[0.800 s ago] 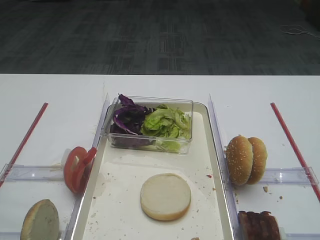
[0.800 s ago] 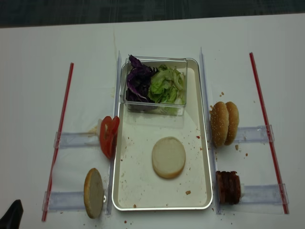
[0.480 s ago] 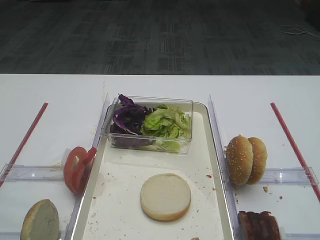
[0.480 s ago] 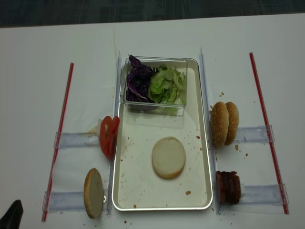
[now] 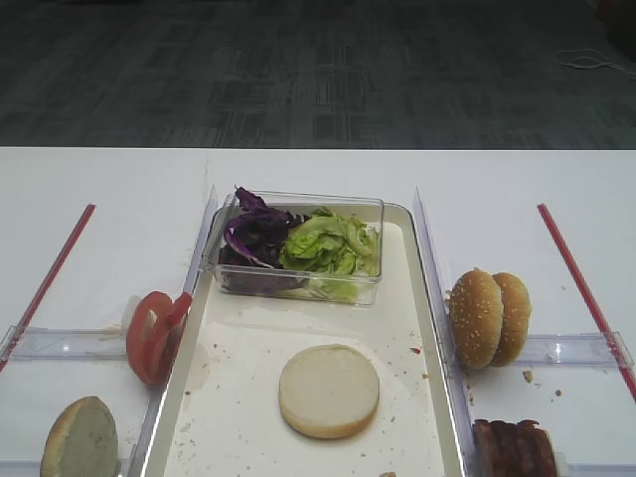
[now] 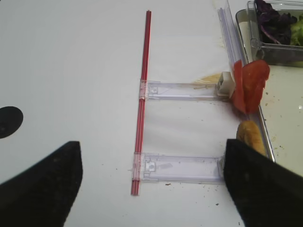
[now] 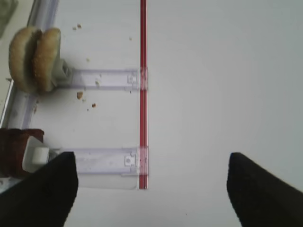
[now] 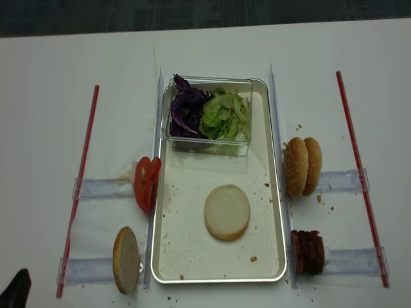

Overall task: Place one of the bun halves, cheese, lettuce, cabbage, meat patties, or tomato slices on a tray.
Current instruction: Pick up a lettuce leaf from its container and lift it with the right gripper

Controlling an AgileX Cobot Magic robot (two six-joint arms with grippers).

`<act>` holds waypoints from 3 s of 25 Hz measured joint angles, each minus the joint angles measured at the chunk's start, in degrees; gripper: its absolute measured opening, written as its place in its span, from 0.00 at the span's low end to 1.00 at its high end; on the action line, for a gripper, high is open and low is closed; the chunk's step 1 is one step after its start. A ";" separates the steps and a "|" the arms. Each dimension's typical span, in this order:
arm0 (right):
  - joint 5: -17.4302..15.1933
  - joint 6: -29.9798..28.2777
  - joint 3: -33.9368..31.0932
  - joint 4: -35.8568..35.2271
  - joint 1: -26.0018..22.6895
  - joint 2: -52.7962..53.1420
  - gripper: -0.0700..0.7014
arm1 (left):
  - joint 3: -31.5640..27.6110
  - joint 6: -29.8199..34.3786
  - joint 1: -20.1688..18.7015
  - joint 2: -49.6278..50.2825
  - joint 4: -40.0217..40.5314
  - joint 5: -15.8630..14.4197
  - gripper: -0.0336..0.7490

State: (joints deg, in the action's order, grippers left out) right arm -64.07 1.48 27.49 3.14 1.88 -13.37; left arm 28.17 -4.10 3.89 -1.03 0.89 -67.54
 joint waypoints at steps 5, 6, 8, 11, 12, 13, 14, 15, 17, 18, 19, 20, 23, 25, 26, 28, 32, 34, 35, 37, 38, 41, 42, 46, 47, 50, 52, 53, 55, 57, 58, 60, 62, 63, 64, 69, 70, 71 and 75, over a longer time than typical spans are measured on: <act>0.63 0.00 0.00 -0.12 0.00 -15.87 0.95 | 0.00 0.00 0.00 0.00 0.00 0.00 0.80; 0.93 0.00 0.00 -0.35 0.00 -19.68 0.95 | 0.00 0.00 0.00 0.00 0.00 0.00 0.80; 1.14 -0.22 0.00 -0.71 0.00 -24.91 0.95 | 0.00 0.00 0.00 0.00 0.00 0.00 0.80; 1.81 -0.74 0.00 -1.82 0.00 -32.99 0.95 | 0.00 0.00 0.00 0.00 0.00 0.00 0.80; 1.90 -1.48 0.00 -2.32 0.00 -34.83 0.95 | 0.00 0.00 0.00 0.00 0.00 0.00 0.80; 2.19 -1.84 0.00 -3.14 0.00 -37.08 0.95 | 0.00 0.00 0.00 0.00 0.00 0.00 0.80; 2.26 -2.16 0.00 -3.45 0.00 -38.53 0.95 | 0.00 0.00 0.00 0.00 0.00 0.00 0.80; 2.40 -2.51 0.00 -3.90 0.00 -39.83 0.95 | 0.00 0.00 0.00 0.00 0.00 0.00 0.80; 2.74 -2.61 0.00 -4.35 0.00 -42.50 0.95 | 0.00 0.00 0.00 0.00 0.00 0.00 0.80; 3.00 -2.76 0.00 -4.34 0.00 -43.61 0.95 | 0.00 0.00 0.00 0.00 0.00 0.00 0.80; 3.24 -2.75 0.10 -4.34 0.00 -44.65 0.95 | 0.00 0.00 0.00 0.00 0.00 0.00 0.80; 3.51 -2.75 0.57 -4.37 0.00 -45.49 0.95 | 0.00 0.00 0.00 0.00 0.00 0.00 0.80; 4.70 -2.75 3.31 -4.47 0.00 -48.52 0.95 | 0.00 0.00 0.00 0.00 0.00 0.00 0.80; 5.25 -2.75 6.42 -4.47 0.00 -51.56 0.95 | 0.00 0.00 0.00 0.00 0.00 0.00 0.80; 5.54 -2.75 8.77 -4.47 0.00 -53.56 0.95 | 0.00 0.00 0.00 0.00 0.00 0.00 0.80; 5.82 -2.97 12.48 -4.47 0.00 -57.99 0.95 | 0.00 0.00 0.00 0.00 0.00 0.00 0.80; 6.20 -3.34 23.26 -4.47 0.00 -69.57 0.95 | 0.00 0.00 0.00 0.00 0.00 0.00 0.80; 6.20 -3.58 28.77 -4.47 0.00 -75.23 0.95 | 0.00 0.00 0.00 0.00 0.00 0.00 0.80; 6.20 -3.78 31.74 -4.47 0.00 -78.15 0.95 | 0.00 0.00 0.00 0.00 0.00 0.00 0.80; 5.77 -4.05 37.03 -4.47 0.00 -83.15 0.95 | 0.00 0.00 0.00 0.00 0.00 0.00 0.80; 5.34 -4.19 39.82 -4.47 0.00 -86.03 0.95 | 0.00 0.00 0.00 0.00 0.00 0.00 0.80; 4.04 -4.23 47.18 -4.71 0.00 -92.07 0.95 | 0.00 0.00 0.00 0.00 0.00 0.00 0.80; 3.57 -4.23 49.59 -4.99 0.00 -93.59 0.95 | 0.00 0.00 0.00 0.00 0.00 0.00 0.80; 1.85 -4.33 57.13 -5.81 0.00 -99.23 0.95 | 0.00 0.00 0.00 0.00 0.00 0.00 0.80; 1.48 -4.32 58.75 -5.84 0.00 -100.16 0.95 | 0.00 0.00 0.00 0.00 0.00 0.00 0.80; 0.55 -4.07 62.05 -5.84 0.00 -102.62 0.95 | 0.00 0.00 0.00 0.00 0.00 0.00 0.80; 0.28 -3.76 63.25 -5.84 0.00 -103.41 0.95 | 0.00 0.00 0.00 0.00 0.00 0.00 0.80; 0.28 -3.73 63.51 -5.84 0.00 -103.52 0.95 | 0.00 0.00 0.00 0.00 0.00 0.00 0.80; 0.07 -3.60 63.86 -5.84 0.00 -103.62 0.95 | 0.00 0.00 0.00 0.00 0.00 0.00 0.80; -0.33 -3.58 63.86 -5.93 0.00 -103.62 0.95 | 0.00 0.00 0.00 0.00 0.00 0.00 0.80; -0.49 -3.47 63.86 -6.03 0.00 -103.64 0.95 | 0.00 0.00 0.00 0.00 0.00 0.00 0.80; -0.49 -3.35 63.86 -6.32 0.00 -103.64 0.95 | 0.00 0.00 0.00 0.00 0.00 0.00 0.80; -0.49 -3.33 63.86 -6.78 0.00 -103.64 0.95 | 0.00 0.00 0.00 0.00 0.00 0.00 0.80; -0.49 -3.23 63.86 -7.09 0.00 -103.64 0.95 | 0.00 0.00 0.00 0.00 0.00 0.00 0.80; -0.49 -3.23 63.86 -7.24 0.12 -103.64 0.95 | 0.00 0.00 0.00 0.00 0.00 0.00 0.80; -0.76 -3.23 65.18 -6.91 2.81 -103.64 0.95 | 0.00 0.00 0.00 0.00 0.00 0.00 0.80; -0.85 -3.23 65.97 -6.91 3.98 -103.64 0.95 | 0.00 0.00 0.00 0.00 0.00 0.00 0.80; -0.85 -3.23 66.80 -6.91 5.33 -103.64 0.95 | 0.00 0.00 0.00 0.00 0.00 0.00 0.80; -1.36 -3.23 70.47 -6.91 10.94 -103.64 0.95 | 0.00 0.00 0.00 0.00 0.00 0.00 0.80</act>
State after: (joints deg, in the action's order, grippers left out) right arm -65.43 -1.75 97.96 -3.77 12.82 -117.00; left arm 28.17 -4.10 3.89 -1.03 0.89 -67.54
